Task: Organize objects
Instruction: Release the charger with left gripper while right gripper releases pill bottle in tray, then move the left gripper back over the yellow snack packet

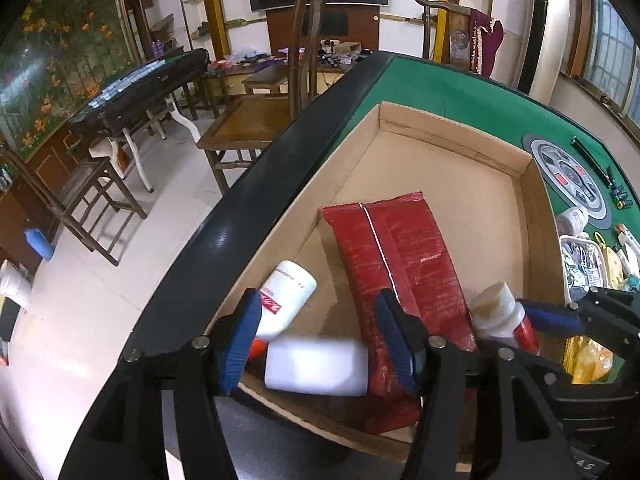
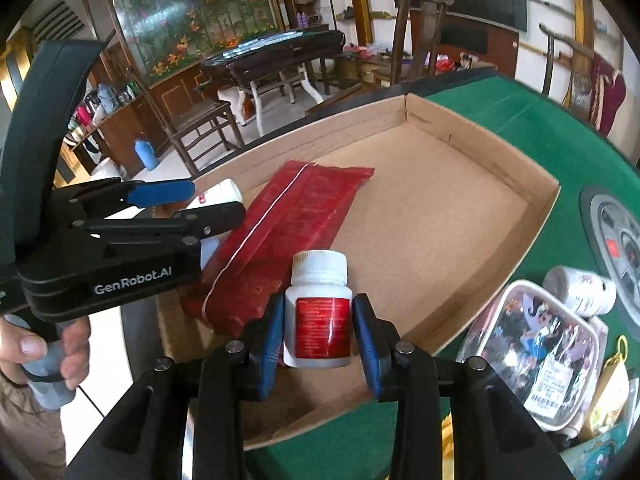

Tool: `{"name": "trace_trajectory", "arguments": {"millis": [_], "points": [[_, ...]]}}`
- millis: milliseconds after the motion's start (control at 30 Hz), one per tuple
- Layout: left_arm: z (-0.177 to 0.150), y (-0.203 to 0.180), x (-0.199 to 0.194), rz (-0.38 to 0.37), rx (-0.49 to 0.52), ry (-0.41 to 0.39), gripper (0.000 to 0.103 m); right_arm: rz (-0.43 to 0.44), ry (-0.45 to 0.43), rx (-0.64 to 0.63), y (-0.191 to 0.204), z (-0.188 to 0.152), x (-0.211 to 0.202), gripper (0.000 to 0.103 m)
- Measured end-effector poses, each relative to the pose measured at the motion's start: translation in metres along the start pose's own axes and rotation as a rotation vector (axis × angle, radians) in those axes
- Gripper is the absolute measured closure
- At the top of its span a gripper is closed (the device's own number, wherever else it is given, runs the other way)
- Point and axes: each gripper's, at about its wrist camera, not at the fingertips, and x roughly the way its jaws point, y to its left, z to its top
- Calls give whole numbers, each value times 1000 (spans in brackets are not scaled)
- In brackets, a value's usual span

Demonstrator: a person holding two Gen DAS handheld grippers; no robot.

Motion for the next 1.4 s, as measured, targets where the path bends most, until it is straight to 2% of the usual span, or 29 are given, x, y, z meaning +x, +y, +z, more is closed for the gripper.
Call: {"name": "trace_trajectory", "arguments": {"millis": [100, 200, 333, 433, 567, 633, 700, 800, 867, 1000, 1067, 1167, 1400], "points": [[-1, 0, -7, 9, -5, -21, 44, 80, 25, 16, 1, -3, -5, 46], [0, 0, -17, 1, -17, -48, 44, 142, 43, 31, 2, -7, -12, 46], [-1, -4, -30, -15, -18, -75, 44, 335, 75, 99, -6, -12, -20, 40], [-3, -10, -37, -26, -16, -87, 44, 385, 57, 136, -14, -18, -30, 40], [-6, -18, -45, -51, -19, -91, 44, 357, -13, 177, -32, -35, -55, 38], [-8, -23, -49, -86, -33, -94, 43, 319, -83, 198, -48, -48, -76, 28], [-10, -29, -53, -115, -32, -99, 41, 262, -168, 219, -65, -61, -100, 11], [-13, -45, -60, -133, 3, -113, 35, 181, -321, 236, -94, -86, -141, 0], [-16, -55, -66, -142, 25, -124, 34, 152, -392, 253, -114, -99, -163, 0], [-17, -75, -72, -177, 43, -114, 31, 102, -479, 302, -151, -119, -187, 0], [-19, -85, -74, -196, 58, -101, 31, 113, -516, 365, -170, -125, -190, 0], [-26, -108, -77, -235, 95, -86, 31, 122, -520, 465, -189, -131, -195, 0], [-51, -169, -67, -298, 212, -24, 30, 151, -571, 532, -202, -137, -207, 0]]}}
